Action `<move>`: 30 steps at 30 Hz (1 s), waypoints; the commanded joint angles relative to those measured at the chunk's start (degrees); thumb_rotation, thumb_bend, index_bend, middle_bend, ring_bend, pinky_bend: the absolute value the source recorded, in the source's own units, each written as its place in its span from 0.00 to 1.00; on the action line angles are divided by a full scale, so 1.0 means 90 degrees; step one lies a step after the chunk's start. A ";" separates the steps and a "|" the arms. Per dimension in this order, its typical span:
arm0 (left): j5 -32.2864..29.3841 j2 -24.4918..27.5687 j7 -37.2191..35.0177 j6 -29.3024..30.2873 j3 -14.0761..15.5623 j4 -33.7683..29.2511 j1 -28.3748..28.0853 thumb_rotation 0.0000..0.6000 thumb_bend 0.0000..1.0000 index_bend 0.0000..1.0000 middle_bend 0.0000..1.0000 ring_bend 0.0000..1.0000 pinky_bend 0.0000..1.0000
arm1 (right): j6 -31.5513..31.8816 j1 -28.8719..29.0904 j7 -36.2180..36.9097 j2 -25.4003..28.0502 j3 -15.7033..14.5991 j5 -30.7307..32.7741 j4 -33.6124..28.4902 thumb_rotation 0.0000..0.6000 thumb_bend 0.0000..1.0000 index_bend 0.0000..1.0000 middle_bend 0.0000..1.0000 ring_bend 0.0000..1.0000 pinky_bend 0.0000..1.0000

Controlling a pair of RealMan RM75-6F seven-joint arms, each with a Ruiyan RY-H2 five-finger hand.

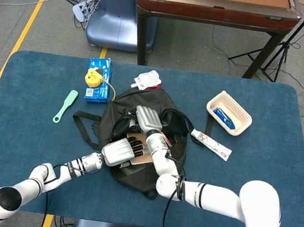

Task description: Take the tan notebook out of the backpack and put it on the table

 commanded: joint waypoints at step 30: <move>-0.0730 -0.0810 -0.0439 -0.0163 -0.0238 0.0935 -0.0178 1.00 0.29 0.22 0.16 0.21 0.25 | -0.0014 -0.0031 0.0002 -0.0023 -0.0087 0.0036 0.0100 1.00 1.00 0.69 0.54 0.28 0.28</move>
